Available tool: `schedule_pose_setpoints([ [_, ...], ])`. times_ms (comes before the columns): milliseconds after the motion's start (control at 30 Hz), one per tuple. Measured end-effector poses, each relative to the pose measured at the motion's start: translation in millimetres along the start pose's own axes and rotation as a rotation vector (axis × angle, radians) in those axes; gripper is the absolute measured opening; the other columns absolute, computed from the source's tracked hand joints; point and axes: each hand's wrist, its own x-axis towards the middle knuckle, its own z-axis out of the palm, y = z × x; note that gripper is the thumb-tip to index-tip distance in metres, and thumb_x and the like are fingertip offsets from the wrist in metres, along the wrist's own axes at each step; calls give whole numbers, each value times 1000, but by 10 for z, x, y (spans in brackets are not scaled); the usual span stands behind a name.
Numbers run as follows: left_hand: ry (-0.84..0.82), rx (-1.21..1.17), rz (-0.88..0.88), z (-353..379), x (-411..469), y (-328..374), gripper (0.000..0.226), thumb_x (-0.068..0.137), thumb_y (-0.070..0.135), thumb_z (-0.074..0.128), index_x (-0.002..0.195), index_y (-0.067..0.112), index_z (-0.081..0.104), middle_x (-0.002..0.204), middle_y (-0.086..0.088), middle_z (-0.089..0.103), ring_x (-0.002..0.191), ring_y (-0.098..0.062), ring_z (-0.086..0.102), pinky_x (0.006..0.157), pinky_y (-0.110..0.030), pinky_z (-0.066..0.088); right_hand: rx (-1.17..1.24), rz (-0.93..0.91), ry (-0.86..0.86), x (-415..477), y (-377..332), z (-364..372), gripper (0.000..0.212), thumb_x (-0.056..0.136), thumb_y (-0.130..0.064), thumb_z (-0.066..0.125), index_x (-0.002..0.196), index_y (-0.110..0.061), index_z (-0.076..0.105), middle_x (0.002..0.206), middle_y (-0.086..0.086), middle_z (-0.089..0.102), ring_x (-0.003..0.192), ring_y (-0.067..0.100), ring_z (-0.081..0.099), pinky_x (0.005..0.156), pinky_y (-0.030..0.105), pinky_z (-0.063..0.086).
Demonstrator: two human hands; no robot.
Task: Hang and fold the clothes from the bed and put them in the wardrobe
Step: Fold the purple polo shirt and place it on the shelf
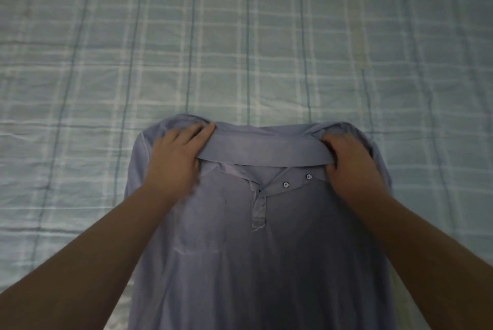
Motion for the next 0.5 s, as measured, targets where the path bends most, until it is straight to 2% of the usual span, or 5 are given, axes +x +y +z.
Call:
schedule_pose_setpoints([
  [67, -23, 65, -82, -27, -25, 9, 71, 80, 11, 59, 148, 26, 46, 149, -16, 44, 118, -44, 49, 97, -53, 39, -123, 6, 13, -51, 4, 18, 53, 78, -4, 62, 131, -5, 55, 127, 19, 57, 119, 40, 50, 104, 44, 34],
  [133, -12, 19, -116, -68, -68, 10, 78, 74, 13, 66, 149, 23, 45, 153, -22, 33, 127, -47, 41, 106, -54, 33, -109, 37, 101, -98, -35, -23, 65, 73, -11, 58, 137, -3, 49, 136, 21, 51, 126, 41, 44, 109, 49, 32],
  [233, 22, -64, 108, -109, -151, 124, 71, 78, 20, 58, 147, 11, 45, 157, -20, 27, 144, -40, 26, 119, -46, 18, 29, -94, 231, -180, -164, -38, 72, 68, -11, 50, 139, -2, 47, 143, 18, 46, 135, 34, 39, 116, 45, 27],
  [333, -46, -16, 210, -5, -128, 310, 60, 95, 32, 40, 151, 9, 38, 160, -14, 29, 150, -31, 18, 122, -48, 15, -96, -266, 76, -149, -312, 116, 58, 85, -17, 50, 141, -5, 48, 150, 16, 43, 140, 33, 36, 117, 47, 26],
  [500, -165, 170, 97, 332, -76, 321, 65, 101, 53, 19, 158, 22, 20, 165, -11, 14, 152, -30, 11, 123, -48, 7, -411, -249, -103, -57, -252, 483, 66, 99, -46, 25, 156, -14, 21, 163, 11, 19, 150, 30, 16, 121, 49, 13],
])
